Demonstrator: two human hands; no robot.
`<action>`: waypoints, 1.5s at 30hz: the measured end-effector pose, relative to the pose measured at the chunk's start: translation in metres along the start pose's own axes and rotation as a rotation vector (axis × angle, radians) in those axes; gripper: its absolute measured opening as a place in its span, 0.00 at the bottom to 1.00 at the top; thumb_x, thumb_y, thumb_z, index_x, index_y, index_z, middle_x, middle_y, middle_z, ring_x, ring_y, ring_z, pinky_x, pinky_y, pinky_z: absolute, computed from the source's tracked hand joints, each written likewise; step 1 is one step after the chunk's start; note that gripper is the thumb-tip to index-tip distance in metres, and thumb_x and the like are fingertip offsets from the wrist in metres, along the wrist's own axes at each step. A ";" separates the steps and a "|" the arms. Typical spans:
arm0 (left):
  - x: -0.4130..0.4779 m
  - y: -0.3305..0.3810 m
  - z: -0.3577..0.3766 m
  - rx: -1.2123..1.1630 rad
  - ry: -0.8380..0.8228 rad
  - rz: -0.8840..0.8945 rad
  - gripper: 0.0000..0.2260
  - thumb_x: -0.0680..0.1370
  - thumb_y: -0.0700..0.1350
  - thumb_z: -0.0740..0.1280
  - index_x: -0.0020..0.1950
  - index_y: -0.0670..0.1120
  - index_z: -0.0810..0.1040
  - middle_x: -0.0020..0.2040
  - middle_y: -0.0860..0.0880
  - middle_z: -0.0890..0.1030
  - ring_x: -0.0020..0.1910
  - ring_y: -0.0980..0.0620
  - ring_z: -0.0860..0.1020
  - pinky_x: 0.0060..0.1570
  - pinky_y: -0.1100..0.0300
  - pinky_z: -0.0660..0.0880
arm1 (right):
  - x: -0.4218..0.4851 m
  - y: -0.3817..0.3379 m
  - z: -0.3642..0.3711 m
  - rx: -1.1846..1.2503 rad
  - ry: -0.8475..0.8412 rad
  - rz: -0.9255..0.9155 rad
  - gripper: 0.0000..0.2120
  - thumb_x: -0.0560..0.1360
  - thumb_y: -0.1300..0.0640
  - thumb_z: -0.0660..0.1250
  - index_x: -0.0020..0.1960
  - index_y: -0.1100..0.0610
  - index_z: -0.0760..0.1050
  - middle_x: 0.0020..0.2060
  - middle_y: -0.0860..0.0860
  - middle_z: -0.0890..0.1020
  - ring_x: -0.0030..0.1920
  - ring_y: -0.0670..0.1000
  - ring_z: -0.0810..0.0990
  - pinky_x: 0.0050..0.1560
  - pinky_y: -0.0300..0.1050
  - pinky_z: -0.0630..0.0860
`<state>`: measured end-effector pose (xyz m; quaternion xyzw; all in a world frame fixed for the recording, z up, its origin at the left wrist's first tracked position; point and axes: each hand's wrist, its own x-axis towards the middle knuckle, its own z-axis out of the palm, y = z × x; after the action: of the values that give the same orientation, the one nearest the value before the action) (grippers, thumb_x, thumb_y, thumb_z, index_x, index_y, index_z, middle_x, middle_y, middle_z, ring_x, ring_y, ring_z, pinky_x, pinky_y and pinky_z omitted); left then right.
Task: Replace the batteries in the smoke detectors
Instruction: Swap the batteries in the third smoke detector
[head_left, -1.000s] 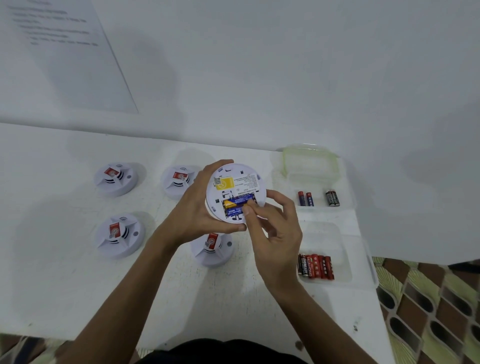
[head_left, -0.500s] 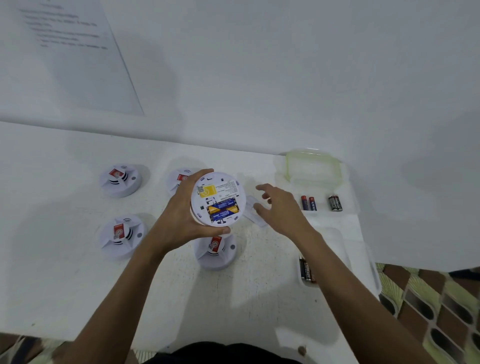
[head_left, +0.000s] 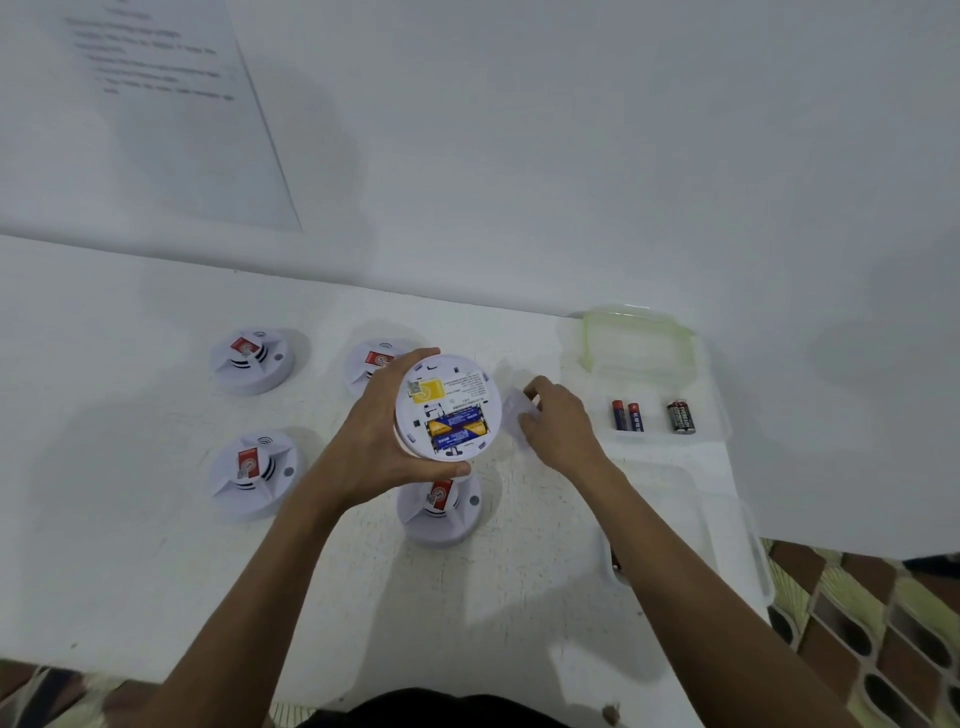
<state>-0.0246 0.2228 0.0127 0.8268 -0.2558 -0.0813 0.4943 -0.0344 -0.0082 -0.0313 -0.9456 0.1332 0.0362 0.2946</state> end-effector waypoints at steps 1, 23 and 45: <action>0.000 -0.001 0.000 -0.004 0.001 -0.003 0.48 0.57 0.70 0.74 0.71 0.58 0.59 0.67 0.60 0.68 0.66 0.61 0.68 0.62 0.70 0.65 | -0.002 -0.002 -0.002 0.098 0.012 0.028 0.08 0.78 0.59 0.64 0.57 0.57 0.71 0.52 0.55 0.78 0.45 0.51 0.75 0.43 0.42 0.74; 0.004 -0.005 0.005 0.021 -0.007 0.018 0.44 0.59 0.70 0.72 0.70 0.63 0.57 0.69 0.60 0.66 0.67 0.59 0.67 0.67 0.63 0.63 | -0.072 -0.068 -0.065 0.984 -0.011 -0.029 0.13 0.69 0.53 0.76 0.47 0.53 0.74 0.47 0.48 0.80 0.48 0.49 0.80 0.45 0.45 0.77; -0.001 -0.009 0.013 -0.056 -0.058 0.027 0.38 0.71 0.38 0.74 0.74 0.42 0.56 0.73 0.47 0.63 0.69 0.62 0.62 0.72 0.61 0.58 | -0.088 -0.085 -0.026 0.133 0.263 -0.344 0.18 0.71 0.46 0.72 0.59 0.49 0.78 0.55 0.49 0.73 0.55 0.48 0.71 0.47 0.33 0.67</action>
<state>-0.0278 0.2166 -0.0015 0.8064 -0.2788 -0.1057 0.5106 -0.0958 0.0647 0.0501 -0.9295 0.0092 -0.1470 0.3382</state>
